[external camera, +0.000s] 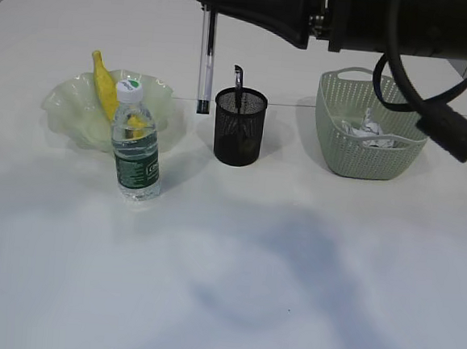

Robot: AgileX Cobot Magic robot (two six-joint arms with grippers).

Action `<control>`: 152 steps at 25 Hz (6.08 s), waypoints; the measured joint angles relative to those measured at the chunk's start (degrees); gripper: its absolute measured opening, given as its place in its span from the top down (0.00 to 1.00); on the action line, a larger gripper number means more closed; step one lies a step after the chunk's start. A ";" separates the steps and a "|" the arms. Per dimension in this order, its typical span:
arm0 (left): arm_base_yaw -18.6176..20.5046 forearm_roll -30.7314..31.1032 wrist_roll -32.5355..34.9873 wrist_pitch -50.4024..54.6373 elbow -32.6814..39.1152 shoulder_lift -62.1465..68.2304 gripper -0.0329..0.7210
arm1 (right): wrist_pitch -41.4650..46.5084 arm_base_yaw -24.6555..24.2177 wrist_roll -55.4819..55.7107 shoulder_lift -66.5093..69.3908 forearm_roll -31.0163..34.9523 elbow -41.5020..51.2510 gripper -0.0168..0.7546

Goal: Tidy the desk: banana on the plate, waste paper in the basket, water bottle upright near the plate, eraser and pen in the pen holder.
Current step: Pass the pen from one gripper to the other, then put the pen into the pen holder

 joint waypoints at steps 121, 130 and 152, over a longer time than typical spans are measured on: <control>38.28 12.50 0.00 47.53 2.16 -7.52 0.53 | -53.75 0.97 54.60 37.76 -70.12 -34.57 0.91; 38.28 12.50 0.00 47.53 2.16 -7.52 0.53 | -54.38 1.92 54.60 41.59 -69.89 -36.88 0.91; 38.28 12.38 0.00 47.43 2.16 -7.52 0.53 | -58.67 1.92 54.70 46.04 -69.57 -37.37 0.91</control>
